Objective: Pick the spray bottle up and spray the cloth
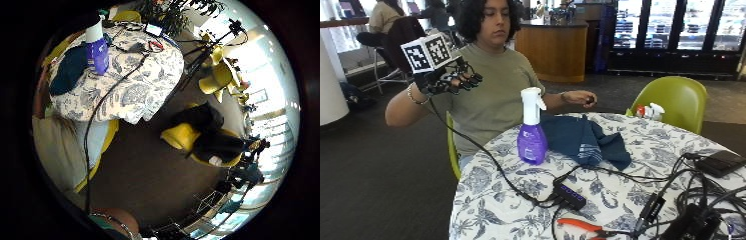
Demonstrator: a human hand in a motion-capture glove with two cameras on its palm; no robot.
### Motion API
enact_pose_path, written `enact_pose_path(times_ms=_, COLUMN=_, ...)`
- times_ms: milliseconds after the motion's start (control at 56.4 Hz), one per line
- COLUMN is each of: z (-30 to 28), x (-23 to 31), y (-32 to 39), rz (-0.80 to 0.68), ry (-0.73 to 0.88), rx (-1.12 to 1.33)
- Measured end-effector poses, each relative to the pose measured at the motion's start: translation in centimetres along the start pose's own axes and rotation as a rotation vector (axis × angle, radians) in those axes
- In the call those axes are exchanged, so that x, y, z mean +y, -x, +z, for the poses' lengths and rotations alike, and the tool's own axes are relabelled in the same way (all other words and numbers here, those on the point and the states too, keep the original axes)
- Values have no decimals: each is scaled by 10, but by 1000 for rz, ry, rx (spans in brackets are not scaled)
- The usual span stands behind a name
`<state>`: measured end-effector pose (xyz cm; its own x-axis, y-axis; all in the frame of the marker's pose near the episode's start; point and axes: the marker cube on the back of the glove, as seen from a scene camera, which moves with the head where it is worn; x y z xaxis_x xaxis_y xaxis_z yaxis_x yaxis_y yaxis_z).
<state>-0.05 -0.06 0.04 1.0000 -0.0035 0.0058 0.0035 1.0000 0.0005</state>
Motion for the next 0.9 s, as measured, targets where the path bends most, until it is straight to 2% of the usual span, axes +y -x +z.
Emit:
enact_pose_path(times_ms=319, z=17, x=0, y=9, rz=9, ry=51, rx=7)
enact_pose_path(times_ms=549, z=23, x=-7, y=13, rz=33, ry=20, rx=-37)
enact_pose_path(times_ms=904, z=61, x=-34, y=18, rz=80, ry=-61, rx=-421)
